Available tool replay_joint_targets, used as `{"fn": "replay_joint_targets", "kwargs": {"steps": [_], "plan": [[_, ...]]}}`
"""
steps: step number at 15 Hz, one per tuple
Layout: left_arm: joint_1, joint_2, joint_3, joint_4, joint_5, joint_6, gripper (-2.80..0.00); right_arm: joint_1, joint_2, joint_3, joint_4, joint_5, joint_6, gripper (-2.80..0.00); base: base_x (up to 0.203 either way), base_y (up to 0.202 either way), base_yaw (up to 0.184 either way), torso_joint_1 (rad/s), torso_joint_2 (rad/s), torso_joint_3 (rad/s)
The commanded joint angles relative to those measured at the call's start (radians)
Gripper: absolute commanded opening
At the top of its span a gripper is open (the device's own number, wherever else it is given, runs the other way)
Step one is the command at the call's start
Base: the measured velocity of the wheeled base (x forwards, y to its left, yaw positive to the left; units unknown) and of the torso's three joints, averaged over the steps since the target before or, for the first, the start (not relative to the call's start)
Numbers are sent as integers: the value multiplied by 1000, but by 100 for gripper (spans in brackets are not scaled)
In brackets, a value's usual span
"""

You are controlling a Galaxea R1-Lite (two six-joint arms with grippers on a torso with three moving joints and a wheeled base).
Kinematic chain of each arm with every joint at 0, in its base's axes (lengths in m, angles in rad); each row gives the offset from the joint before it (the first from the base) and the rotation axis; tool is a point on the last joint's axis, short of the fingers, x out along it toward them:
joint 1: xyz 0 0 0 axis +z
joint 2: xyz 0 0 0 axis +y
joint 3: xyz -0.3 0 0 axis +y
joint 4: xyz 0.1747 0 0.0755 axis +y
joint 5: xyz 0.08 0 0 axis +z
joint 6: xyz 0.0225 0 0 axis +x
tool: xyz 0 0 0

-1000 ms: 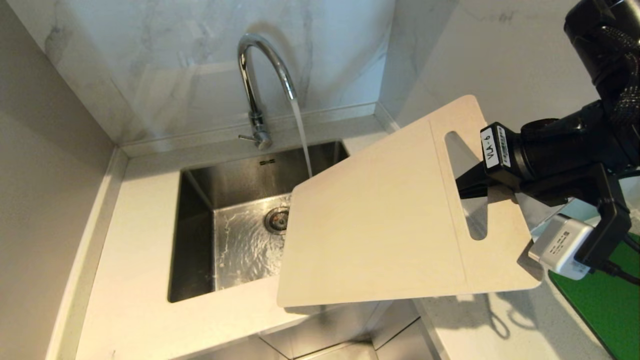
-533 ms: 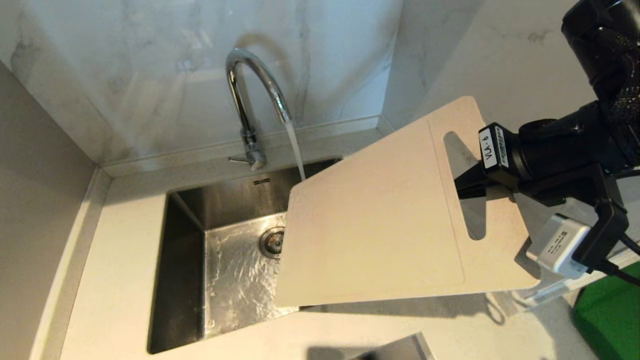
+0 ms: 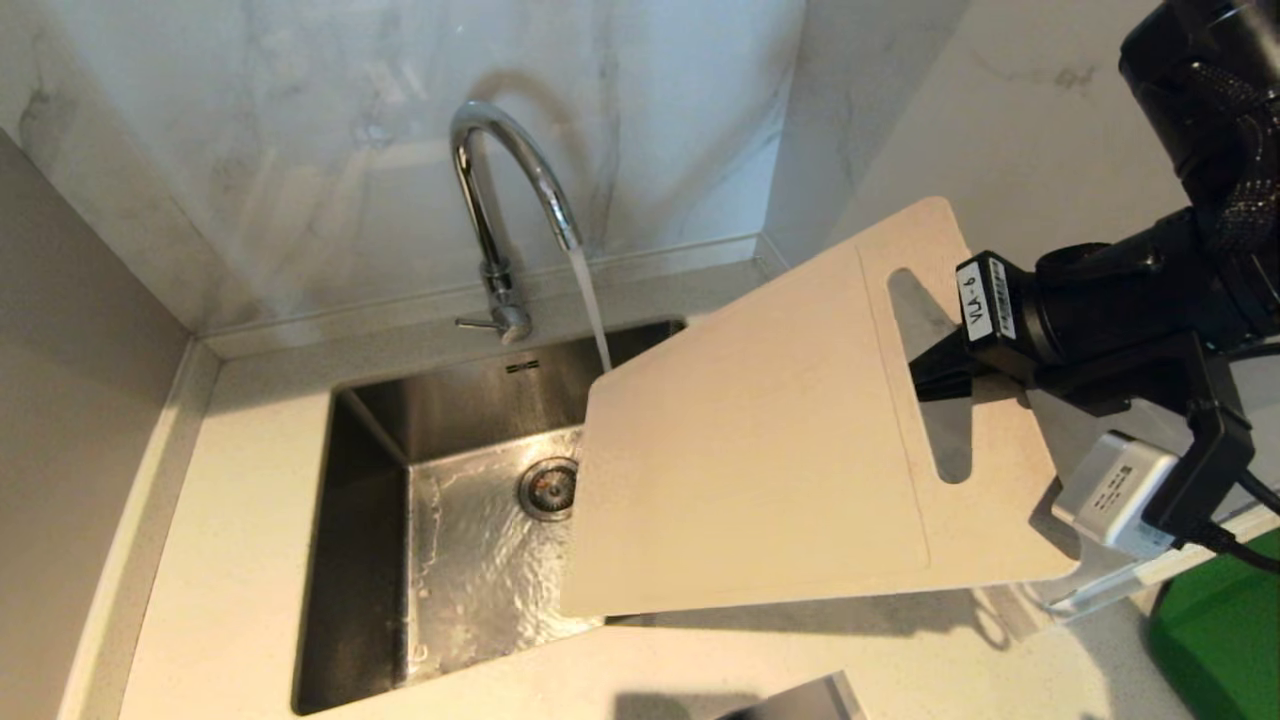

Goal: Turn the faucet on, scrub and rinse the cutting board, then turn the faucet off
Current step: Scrub the cutting board underwater

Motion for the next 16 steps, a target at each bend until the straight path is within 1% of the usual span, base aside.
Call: {"fn": "replay_joint_targets", "kwargs": {"steps": [1, 3, 5, 7, 14, 16], "plan": [[0, 1, 2, 0, 0, 0, -280, 2, 26, -2, 4, 21, -18, -280, 0, 0, 0, 0, 0, 0], [0, 1, 2, 0, 0, 0, -280, 2, 64, -5, -2, 92, -25, -280, 0, 0, 0, 0, 0, 0], [0, 0, 2, 0, 0, 0, -280, 2, 103, -9, -59, 135, -28, -280, 0, 0, 0, 0, 0, 0], [0, 0, 2, 0, 0, 0, -280, 2, 138, -12, -113, 143, -26, -280, 0, 0, 0, 0, 0, 0], [0, 1, 2, 0, 0, 0, -280, 2, 257, -98, -122, 131, -29, -280, 0, 0, 0, 0, 0, 0], [0, 0, 2, 0, 0, 0, -280, -7, 270, -104, -155, 130, -28, -280, 0, 0, 0, 0, 0, 0]]}}
